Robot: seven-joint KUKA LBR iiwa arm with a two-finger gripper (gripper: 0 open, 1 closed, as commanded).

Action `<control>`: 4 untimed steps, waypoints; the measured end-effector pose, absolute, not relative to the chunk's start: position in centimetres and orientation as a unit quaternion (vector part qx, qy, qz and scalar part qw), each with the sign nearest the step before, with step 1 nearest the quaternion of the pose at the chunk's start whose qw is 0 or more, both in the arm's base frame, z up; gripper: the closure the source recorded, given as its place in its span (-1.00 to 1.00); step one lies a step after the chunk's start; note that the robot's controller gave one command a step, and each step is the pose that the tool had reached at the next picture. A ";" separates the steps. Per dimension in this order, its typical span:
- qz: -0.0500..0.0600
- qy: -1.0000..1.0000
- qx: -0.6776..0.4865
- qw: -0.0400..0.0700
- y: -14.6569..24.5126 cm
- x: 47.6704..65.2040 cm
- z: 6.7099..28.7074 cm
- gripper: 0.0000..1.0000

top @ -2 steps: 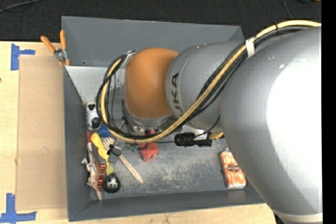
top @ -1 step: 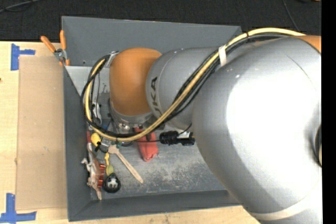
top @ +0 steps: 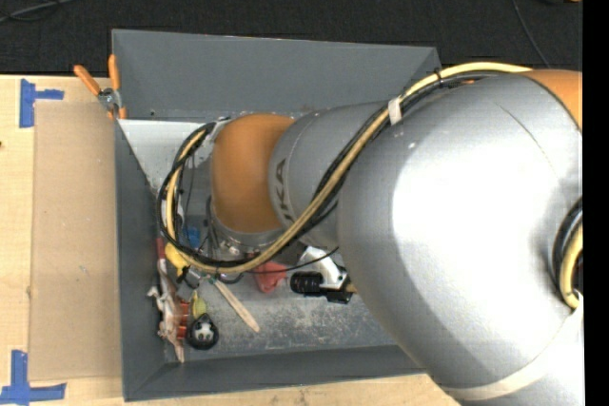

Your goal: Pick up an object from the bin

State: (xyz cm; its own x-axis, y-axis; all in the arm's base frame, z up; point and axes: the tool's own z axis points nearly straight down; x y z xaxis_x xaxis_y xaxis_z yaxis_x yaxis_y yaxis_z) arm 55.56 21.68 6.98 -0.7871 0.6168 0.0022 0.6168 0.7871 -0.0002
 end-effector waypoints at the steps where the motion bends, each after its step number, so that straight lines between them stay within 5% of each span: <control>1: 0.003 -0.953 -0.304 0.005 21.1 55.8 6.9 1.00; 2: 0.003 -0.953 -0.304 0.005 21.1 55.8 6.9 1.00; 4: 0.003 -0.953 -0.303 0.005 21.0 55.8 14.7 1.00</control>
Offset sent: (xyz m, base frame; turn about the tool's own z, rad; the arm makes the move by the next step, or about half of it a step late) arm 0.0000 0.0000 0.0000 0.0000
